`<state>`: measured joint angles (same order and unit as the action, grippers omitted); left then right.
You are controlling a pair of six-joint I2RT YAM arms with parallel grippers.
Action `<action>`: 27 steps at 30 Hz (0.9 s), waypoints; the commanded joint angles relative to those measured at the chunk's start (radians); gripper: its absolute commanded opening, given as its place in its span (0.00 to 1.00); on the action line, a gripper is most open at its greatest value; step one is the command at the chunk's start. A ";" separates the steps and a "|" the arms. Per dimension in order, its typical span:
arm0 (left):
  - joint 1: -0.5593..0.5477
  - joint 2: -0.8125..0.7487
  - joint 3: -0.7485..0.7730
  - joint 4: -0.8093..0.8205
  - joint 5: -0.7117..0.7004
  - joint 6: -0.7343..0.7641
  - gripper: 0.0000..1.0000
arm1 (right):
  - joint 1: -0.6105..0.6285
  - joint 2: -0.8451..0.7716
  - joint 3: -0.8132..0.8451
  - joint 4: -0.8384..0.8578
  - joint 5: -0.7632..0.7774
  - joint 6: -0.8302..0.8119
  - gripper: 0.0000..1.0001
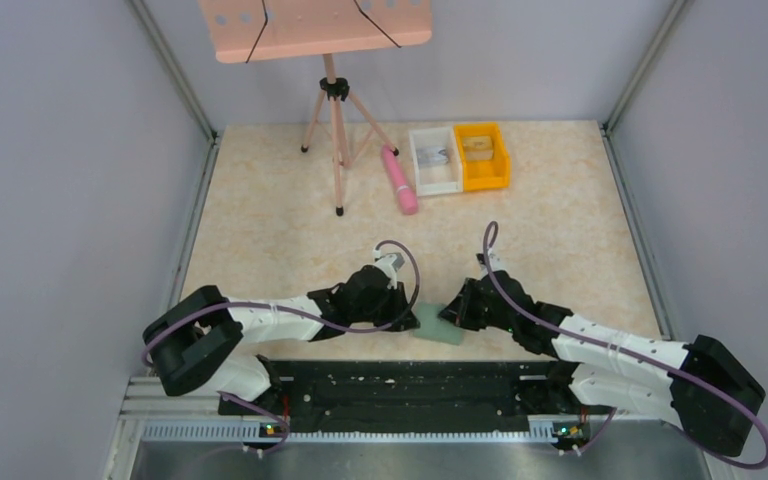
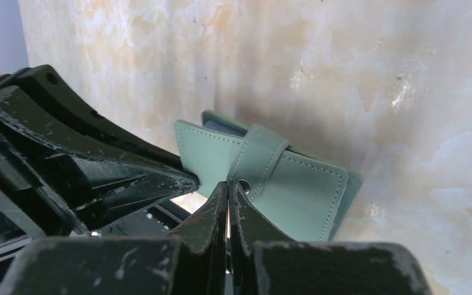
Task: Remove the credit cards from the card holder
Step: Open the card holder at the center of the board.
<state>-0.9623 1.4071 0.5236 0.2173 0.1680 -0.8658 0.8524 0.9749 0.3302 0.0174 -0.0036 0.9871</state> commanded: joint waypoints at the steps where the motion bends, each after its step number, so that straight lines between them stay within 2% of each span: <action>1: -0.005 -0.005 0.009 0.057 0.017 0.003 0.02 | -0.010 -0.011 0.014 -0.012 0.024 -0.061 0.00; 9: -0.005 -0.029 0.008 0.021 0.003 0.017 0.00 | -0.010 -0.064 0.085 -0.188 0.120 -0.164 0.00; 16: -0.005 -0.022 0.013 -0.010 0.002 0.031 0.00 | -0.011 -0.061 0.137 -0.230 0.170 -0.348 0.00; 17: -0.006 -0.017 0.013 -0.008 0.007 0.031 0.00 | -0.012 -0.061 0.139 -0.231 0.165 -0.372 0.00; 19: -0.005 -0.004 0.015 -0.002 0.016 0.029 0.00 | -0.010 -0.058 0.129 -0.187 0.057 -0.405 0.00; 20: -0.006 0.000 0.016 0.000 0.021 0.027 0.00 | -0.010 -0.056 0.116 -0.141 -0.025 -0.409 0.04; 21: -0.005 0.001 0.017 0.008 0.027 0.022 0.00 | -0.007 -0.056 0.099 -0.101 -0.073 -0.405 0.15; 22: -0.006 -0.002 0.016 0.016 0.031 0.015 0.00 | 0.001 -0.062 0.085 -0.079 -0.081 -0.404 0.24; 23: -0.004 -0.005 0.015 0.027 0.039 0.009 0.00 | 0.005 -0.069 0.075 -0.071 -0.063 -0.407 0.30; 27: -0.006 -0.012 0.016 0.039 0.049 0.004 0.00 | 0.006 -0.103 0.035 -0.003 -0.036 -0.419 0.39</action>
<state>-0.9657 1.4033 0.5243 0.2096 0.1940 -0.8619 0.8539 0.9134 0.3958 -0.1028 -0.0116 0.6098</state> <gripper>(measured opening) 0.013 0.352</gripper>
